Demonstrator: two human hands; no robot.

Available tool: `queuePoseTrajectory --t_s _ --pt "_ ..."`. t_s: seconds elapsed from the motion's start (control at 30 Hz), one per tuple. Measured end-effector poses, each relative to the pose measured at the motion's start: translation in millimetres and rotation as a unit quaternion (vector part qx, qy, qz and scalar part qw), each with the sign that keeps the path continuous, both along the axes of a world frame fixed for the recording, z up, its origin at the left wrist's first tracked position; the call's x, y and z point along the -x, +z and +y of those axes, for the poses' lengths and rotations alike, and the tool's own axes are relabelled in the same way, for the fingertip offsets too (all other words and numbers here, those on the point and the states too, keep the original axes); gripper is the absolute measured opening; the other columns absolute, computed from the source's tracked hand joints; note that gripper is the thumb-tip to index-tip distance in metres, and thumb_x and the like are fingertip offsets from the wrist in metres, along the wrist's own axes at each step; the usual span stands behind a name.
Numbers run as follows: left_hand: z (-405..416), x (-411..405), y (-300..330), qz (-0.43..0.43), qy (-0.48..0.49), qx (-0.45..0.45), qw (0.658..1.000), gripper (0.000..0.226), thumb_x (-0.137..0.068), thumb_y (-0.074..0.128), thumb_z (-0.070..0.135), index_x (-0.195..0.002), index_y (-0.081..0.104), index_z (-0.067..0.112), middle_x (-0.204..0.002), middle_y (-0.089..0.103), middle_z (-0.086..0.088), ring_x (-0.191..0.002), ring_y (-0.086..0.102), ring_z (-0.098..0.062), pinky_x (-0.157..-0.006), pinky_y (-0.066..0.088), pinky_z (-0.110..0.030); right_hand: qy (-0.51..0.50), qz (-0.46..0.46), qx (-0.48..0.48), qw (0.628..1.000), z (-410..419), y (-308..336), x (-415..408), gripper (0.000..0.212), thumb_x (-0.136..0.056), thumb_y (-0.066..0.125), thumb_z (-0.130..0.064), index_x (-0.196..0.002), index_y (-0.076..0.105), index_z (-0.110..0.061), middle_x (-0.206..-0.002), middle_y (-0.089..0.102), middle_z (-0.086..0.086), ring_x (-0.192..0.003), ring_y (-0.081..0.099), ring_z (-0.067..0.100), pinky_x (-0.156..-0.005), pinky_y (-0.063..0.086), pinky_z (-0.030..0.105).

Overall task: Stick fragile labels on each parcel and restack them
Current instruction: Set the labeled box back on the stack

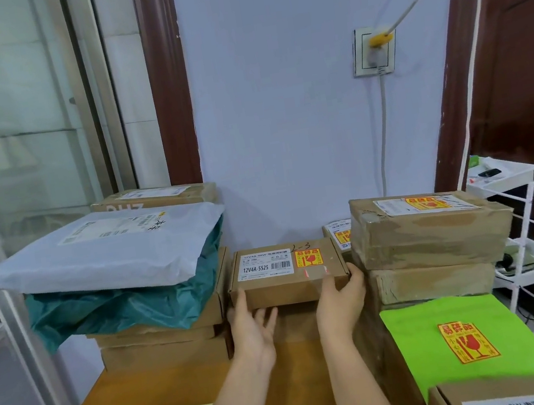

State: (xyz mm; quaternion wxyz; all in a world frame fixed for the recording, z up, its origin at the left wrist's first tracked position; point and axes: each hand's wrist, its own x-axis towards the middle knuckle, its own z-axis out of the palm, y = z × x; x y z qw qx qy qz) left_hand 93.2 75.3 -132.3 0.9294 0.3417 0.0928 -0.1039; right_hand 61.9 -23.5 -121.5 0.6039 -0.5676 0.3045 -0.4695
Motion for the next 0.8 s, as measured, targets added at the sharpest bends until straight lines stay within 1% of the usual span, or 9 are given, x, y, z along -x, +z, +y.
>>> queuePoseTrajectory --t_s 0.13,0.23,0.37,0.47,0.5,0.57,0.67,0.73,0.8 --pt "-9.1 -12.7 3.6 0.051 -0.019 0.038 0.998 0.051 -0.095 0.054 0.035 -0.141 0.038 0.019 -0.139 0.047 -0.014 -0.131 0.044 -0.030 -0.108 0.039 -0.044 0.007 -0.006 0.005 1.000 -4.0 -2.1 -14.8 0.043 -0.093 0.055 -0.010 -0.136 0.045 -0.008 -0.138 0.045 0.012 -0.124 0.046 0.028 -0.092 0.037 0.028" --pt "-15.6 -25.7 3.2 0.072 -0.019 0.043 0.996 0.051 -0.094 0.054 0.036 -0.138 0.041 0.014 -0.138 0.049 -0.017 -0.130 0.045 -0.030 -0.109 0.038 -0.041 0.006 -0.002 0.005 1.000 -8.1 -2.6 -23.7 0.043 -0.093 0.054 -0.007 -0.135 0.044 -0.006 -0.139 0.043 0.012 -0.125 0.046 0.027 -0.090 0.036 0.025" --pt "-22.4 -41.3 -1.5 0.081 -0.014 0.004 0.997 0.052 -0.092 0.056 0.037 -0.134 0.042 0.009 -0.130 0.053 -0.021 -0.124 0.050 -0.032 -0.103 0.045 -0.041 0.007 0.001 -0.014 1.000 -17.0 -4.0 -39.9 0.040 -0.093 0.053 -0.004 -0.131 0.044 -0.005 -0.138 0.044 0.011 -0.121 0.049 0.029 -0.087 0.037 0.026" --pt "-24.8 -50.2 -3.9 0.096 -0.008 -0.040 0.995 0.043 -0.091 0.058 0.040 -0.122 0.046 0.013 -0.107 0.058 -0.019 -0.105 0.059 -0.032 -0.087 0.054 -0.039 0.016 0.024 -0.018 0.999 -22.3 -7.0 -52.7 0.039 -0.093 0.053 -0.007 -0.130 0.043 -0.007 -0.137 0.045 0.011 -0.116 0.051 0.030 -0.084 0.040 0.030" --pt "-25.2 -53.5 -4.4 0.102 -0.005 -0.055 0.993 0.041 -0.090 0.059 0.041 -0.117 0.047 0.013 -0.100 0.058 -0.017 -0.100 0.060 -0.031 -0.080 0.055 -0.037 0.020 0.032 -0.012 0.999 -23.8 -9.5 -56.9 0.038 -0.092 0.053 -0.009 -0.130 0.044 -0.008 -0.136 0.046 0.011 -0.117 0.050 0.030 -0.085 0.041 0.032" --pt "-25.4 -59.6 -4.4 0.113 0.001 -0.076 0.991 0.041 -0.089 0.061 0.043 -0.110 0.047 0.012 -0.094 0.056 -0.015 -0.096 0.060 -0.029 -0.071 0.056 -0.035 0.021 0.056 -0.001 0.998 -27.1 -16.5 -64.4 0.038 -0.092 0.054 -0.013 -0.129 0.044 -0.011 -0.136 0.048 0.010 -0.121 0.047 0.030 -0.092 0.043 0.038" --pt "-27.2 -66.3 -0.6 0.129 -0.006 -0.069 0.989 0.040 -0.088 0.063 0.041 -0.108 0.048 0.010 -0.093 0.053 -0.014 -0.089 0.060 -0.026 -0.071 0.056 -0.033 0.029 0.104 0.013 0.994 -31.9 -24.4 -68.9 0.043 -0.094 0.050 -0.019 -0.136 0.042 -0.014 -0.143 0.044 0.009 -0.131 0.034 0.031 -0.104 0.036 0.046" --pt "-28.8 -69.7 3.3 0.136 -0.005 -0.039 0.990 0.038 -0.088 0.064 0.039 -0.111 0.050 0.013 -0.094 0.052 -0.013 -0.078 0.057 -0.022 -0.072 0.057 -0.033 0.047 0.135 0.025 0.989 -33.8 -25.7 -68.7 0.048 -0.097 0.047 -0.023 -0.144 0.036 -0.015 -0.151 0.033 0.007 -0.138 0.023 0.032 -0.111 0.028 0.046" --pt "-29.6 -73.6 4.4 0.143 0.001 -0.013 0.990 0.040 -0.088 0.064 0.036 -0.119 0.051 0.013 -0.103 0.054 -0.013 -0.074 0.055 -0.020 -0.074 0.057 -0.034 0.076 0.153 0.040 0.984 -34.2 -26.5 -68.7 0.054 -0.098 0.045 -0.023 -0.149 0.027 -0.017 -0.156 0.024 0.004 -0.143 0.016 0.029 -0.114 0.023 0.045"
